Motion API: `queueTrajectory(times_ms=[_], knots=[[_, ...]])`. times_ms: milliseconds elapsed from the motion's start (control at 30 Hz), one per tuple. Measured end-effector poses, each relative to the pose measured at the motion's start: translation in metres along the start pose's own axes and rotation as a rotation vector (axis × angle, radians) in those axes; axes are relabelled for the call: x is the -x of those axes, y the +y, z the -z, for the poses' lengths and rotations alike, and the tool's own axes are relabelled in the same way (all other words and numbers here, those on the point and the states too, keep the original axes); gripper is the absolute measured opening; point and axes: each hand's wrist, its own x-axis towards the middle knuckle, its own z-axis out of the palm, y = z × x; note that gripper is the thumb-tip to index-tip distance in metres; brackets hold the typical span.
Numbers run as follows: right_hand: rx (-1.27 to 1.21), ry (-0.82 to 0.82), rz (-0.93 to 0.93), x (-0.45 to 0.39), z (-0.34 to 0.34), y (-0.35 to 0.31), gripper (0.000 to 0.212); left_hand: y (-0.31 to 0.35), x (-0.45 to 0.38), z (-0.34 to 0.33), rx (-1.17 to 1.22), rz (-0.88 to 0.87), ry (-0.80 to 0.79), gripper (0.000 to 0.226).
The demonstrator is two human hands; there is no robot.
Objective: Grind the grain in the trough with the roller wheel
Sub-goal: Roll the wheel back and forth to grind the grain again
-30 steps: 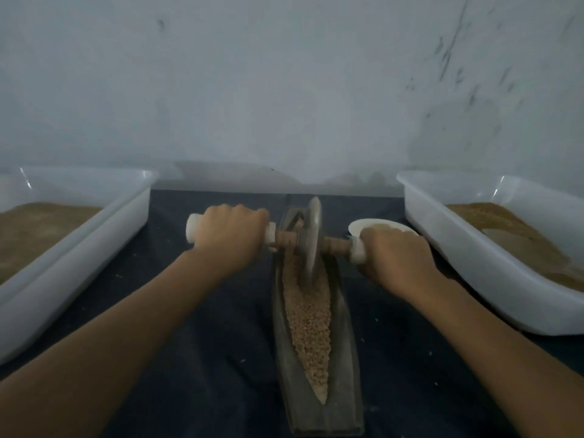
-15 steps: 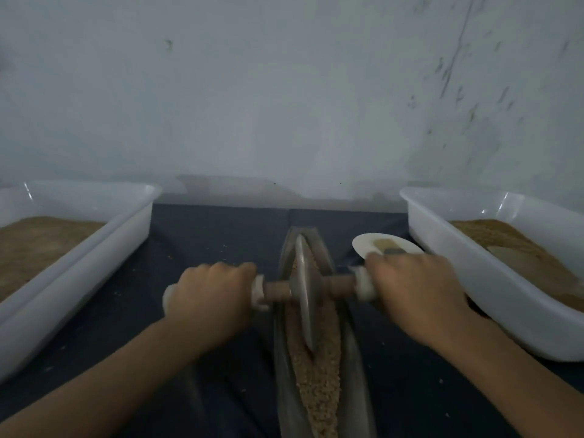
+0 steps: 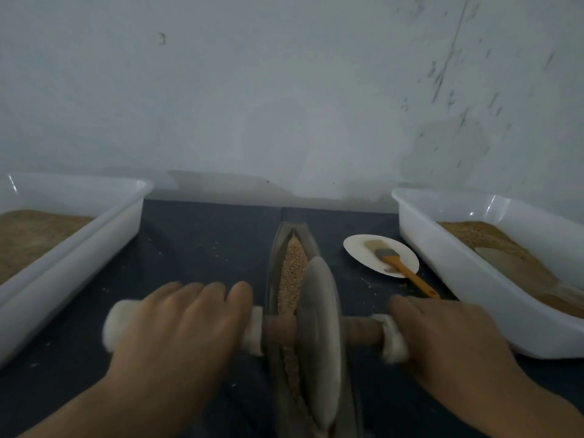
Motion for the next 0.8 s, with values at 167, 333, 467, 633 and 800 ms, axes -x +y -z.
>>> queueTrajectory(times_ms=[167,333,467,633,800], knots=[[0.054,-0.093,-0.057,-0.007,-0.004,0.001,0.052,-0.006,0.001,-0.011,0.032,0.137,-0.272,0.048],[0.153,-0.031,-0.128,-0.086,-0.037,0.018,0.024,-0.034,-0.057,-0.073,-0.029,0.349,-0.303,0.015],[0.117,-0.009,-0.200,-0.115,-0.062,0.029,0.030,-0.040,-0.081,-0.090,-0.086,0.358,-0.227,0.020],[0.064,-0.066,-0.173,-0.058,-0.044,0.016,0.024,-0.024,-0.055,-0.061,-0.127,0.242,-0.183,0.031],[0.017,0.095,0.014,0.015,0.006,0.003,0.058,-0.004,0.005,-0.009,-0.067,0.031,0.038,0.051]])
